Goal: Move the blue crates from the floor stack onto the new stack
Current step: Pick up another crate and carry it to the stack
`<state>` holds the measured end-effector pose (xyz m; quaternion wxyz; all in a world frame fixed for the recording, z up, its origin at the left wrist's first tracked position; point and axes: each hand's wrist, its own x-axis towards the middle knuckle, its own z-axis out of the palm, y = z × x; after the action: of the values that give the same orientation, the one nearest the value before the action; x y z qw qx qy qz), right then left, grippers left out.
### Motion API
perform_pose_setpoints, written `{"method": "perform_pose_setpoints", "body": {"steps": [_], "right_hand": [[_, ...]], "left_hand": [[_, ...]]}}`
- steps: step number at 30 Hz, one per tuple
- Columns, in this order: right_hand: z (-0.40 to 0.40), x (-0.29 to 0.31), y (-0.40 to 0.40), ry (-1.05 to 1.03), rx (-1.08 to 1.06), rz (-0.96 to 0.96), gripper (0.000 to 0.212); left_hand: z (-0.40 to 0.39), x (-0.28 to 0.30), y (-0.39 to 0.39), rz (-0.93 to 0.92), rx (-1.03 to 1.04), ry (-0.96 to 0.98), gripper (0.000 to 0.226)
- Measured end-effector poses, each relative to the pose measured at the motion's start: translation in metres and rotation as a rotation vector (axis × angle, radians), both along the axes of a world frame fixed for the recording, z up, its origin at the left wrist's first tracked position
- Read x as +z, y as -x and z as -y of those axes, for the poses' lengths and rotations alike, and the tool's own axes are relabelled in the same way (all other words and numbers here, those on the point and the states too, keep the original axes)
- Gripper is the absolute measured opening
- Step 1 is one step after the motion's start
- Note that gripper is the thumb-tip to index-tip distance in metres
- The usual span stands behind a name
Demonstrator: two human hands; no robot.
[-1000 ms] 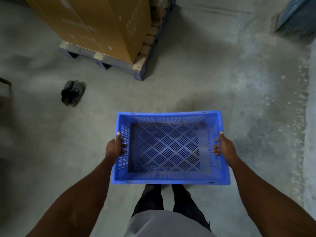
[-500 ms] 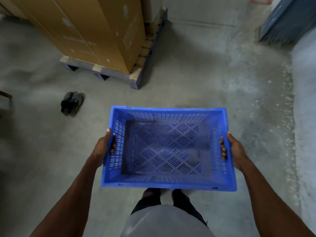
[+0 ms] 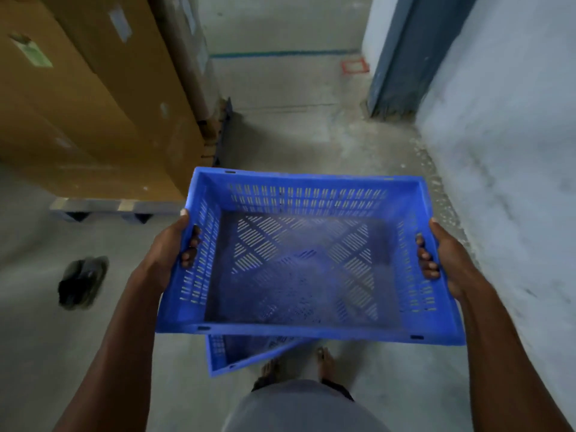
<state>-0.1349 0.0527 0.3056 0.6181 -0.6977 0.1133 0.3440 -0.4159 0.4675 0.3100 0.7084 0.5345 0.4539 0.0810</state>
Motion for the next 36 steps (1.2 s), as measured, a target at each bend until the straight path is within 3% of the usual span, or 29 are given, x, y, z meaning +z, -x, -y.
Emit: {"method": "perform_pose_setpoints", "body": {"steps": [10,19,26,36], "right_hand": [[0.138,0.017,0.159,-0.027,-0.544,0.04,0.048],[0.263,0.006,0.399,0.132,-1.156,0.056,0.049],[0.322,0.002,0.6,0.183,-1.553,0.056,0.053],[0.363,0.009,0.892,0.267,-2.057,-0.046,0.058]], "left_hand": [[0.065,0.016,-0.106,0.045,-0.544,-0.017,0.048],[0.263,0.009,-0.144,0.016,-1.121,0.01,0.048],[0.458,0.01,-0.084,0.027,-1.518,0.02,0.047],[0.724,0.017,0.128,0.074,-2.025,0.025,0.047]]}}
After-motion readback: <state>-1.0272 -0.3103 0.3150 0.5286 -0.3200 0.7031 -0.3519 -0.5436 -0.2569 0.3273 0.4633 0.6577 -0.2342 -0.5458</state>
